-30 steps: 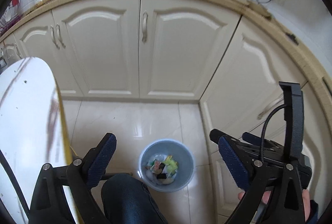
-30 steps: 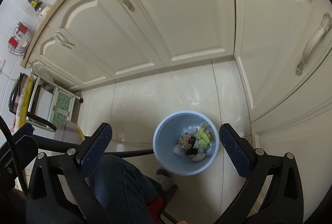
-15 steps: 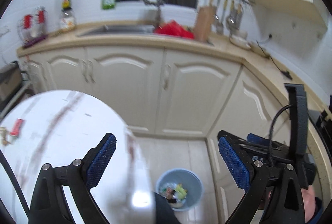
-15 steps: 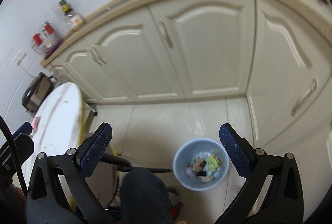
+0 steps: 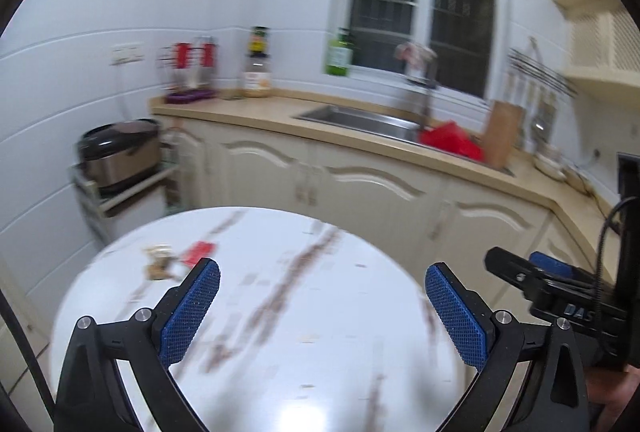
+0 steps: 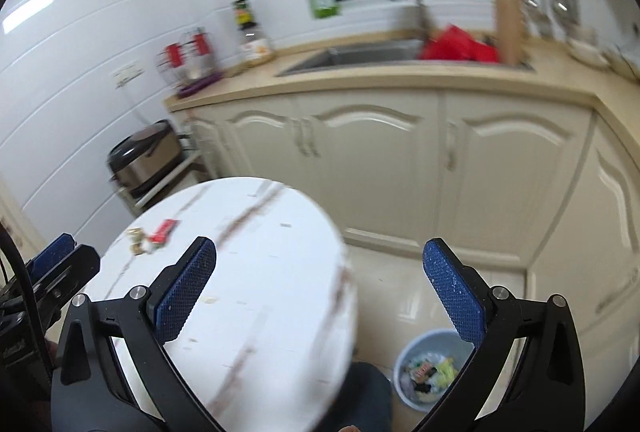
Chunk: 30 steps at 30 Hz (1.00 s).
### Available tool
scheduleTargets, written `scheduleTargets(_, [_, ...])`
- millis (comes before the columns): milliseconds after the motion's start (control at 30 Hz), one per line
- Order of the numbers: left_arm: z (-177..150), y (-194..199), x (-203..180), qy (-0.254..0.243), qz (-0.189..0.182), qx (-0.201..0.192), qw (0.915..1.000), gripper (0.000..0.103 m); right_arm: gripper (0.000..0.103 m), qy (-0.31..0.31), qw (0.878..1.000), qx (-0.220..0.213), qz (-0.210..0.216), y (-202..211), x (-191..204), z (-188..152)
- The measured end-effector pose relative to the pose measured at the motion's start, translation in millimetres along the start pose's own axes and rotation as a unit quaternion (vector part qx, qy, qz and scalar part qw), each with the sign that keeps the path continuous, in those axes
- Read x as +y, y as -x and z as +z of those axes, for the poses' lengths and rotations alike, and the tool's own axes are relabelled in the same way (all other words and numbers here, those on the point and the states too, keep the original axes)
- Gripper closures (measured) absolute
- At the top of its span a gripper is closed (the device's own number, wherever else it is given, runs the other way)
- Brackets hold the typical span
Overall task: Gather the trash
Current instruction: 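Return both open tools from the bin to the table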
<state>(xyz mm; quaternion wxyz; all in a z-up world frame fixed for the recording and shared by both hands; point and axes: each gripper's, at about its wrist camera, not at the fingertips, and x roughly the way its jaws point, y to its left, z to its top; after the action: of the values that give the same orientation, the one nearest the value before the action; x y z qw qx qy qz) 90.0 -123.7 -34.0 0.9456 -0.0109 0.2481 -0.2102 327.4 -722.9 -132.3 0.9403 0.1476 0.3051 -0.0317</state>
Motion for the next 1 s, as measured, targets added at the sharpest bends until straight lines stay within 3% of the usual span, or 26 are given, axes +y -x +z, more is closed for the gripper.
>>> scheduleTargets(367, [-18, 61, 72, 0.075, 0.092, -0.020, 0.9927, 0.001, 0.000, 0.100, 0.992, 0.002, 0.074, -28, 132, 2])
scheduleTargets(533, [-25, 59, 86, 0.086, 0.122, -0.017, 0.9886, 0.001, 0.000, 0.130, 0.987, 0.000, 0.097, -37, 170, -3])
scheduleTargets(733, [-22, 23, 96, 0.097, 0.137, 0.018, 0.9857, 0.001, 0.000, 0.158, 0.981, 0.022, 0.112, -64, 198, -9])
scheduleTargets(1000, [3, -76, 110, 0.082, 0.142, 0.091, 0.9823, 0.001, 0.000, 0.164, 0.976, 0.087, 0.115, -138, 204, -13])
